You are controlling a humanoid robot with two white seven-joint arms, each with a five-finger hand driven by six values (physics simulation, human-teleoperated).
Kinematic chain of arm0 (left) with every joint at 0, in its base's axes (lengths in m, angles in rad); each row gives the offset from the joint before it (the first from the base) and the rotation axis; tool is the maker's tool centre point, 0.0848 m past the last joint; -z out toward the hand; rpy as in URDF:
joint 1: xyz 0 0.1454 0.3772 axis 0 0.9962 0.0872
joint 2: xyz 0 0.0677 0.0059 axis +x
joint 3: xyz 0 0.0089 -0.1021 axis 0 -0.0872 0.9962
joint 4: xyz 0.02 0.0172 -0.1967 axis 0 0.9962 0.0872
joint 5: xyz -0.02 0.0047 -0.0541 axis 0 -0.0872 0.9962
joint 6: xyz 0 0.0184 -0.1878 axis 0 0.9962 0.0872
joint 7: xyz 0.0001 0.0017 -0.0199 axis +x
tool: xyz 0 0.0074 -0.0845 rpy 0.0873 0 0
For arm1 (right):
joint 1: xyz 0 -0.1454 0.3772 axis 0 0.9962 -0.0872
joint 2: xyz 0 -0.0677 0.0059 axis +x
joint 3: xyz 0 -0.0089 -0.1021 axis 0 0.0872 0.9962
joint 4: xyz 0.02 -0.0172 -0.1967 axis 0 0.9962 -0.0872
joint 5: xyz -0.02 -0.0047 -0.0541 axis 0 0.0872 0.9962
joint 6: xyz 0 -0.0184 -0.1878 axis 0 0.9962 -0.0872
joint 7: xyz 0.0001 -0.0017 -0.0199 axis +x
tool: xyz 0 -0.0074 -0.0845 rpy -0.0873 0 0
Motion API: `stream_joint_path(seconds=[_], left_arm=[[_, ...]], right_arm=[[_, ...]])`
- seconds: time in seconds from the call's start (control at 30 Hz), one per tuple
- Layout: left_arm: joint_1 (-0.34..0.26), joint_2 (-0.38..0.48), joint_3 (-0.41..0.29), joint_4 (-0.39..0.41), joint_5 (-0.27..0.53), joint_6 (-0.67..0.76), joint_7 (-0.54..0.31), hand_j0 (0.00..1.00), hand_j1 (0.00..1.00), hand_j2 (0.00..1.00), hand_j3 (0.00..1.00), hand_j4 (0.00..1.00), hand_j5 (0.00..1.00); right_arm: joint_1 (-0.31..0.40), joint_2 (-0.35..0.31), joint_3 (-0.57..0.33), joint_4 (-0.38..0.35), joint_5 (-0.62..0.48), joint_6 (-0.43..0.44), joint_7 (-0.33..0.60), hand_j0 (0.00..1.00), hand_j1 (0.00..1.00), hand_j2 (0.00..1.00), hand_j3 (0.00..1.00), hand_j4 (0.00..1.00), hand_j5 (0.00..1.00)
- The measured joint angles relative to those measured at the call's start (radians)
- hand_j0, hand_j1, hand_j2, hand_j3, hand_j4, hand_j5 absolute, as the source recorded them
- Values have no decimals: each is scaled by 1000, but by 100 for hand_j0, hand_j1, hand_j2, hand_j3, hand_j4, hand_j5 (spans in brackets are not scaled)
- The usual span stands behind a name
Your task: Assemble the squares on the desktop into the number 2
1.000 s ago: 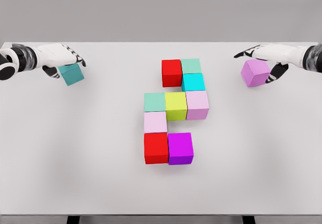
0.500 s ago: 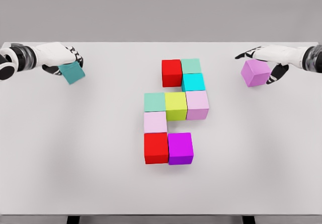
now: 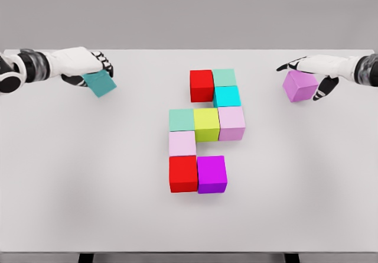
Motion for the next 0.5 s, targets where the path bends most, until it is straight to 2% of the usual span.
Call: stream_joint_path(seconds=[0.23,0.37,0.5], left_arm=[[2,-33,-32,-30,186,5,-2,47,47,47,47,47,47],[-2,-72,-64,-35,223,16,-4,47,47,47,47,47,47],[-9,-110,-85,-32,260,21,-25,51,51,51,51,51,51]], right_arm=[[0,6,1,8,0,0,0,100,100,100,100,100,100],[-2,9,2,17,0,0,0,100,100,100,100,100,100],[-2,9,1,20,0,0,0,84,84,84,84,84,84]])
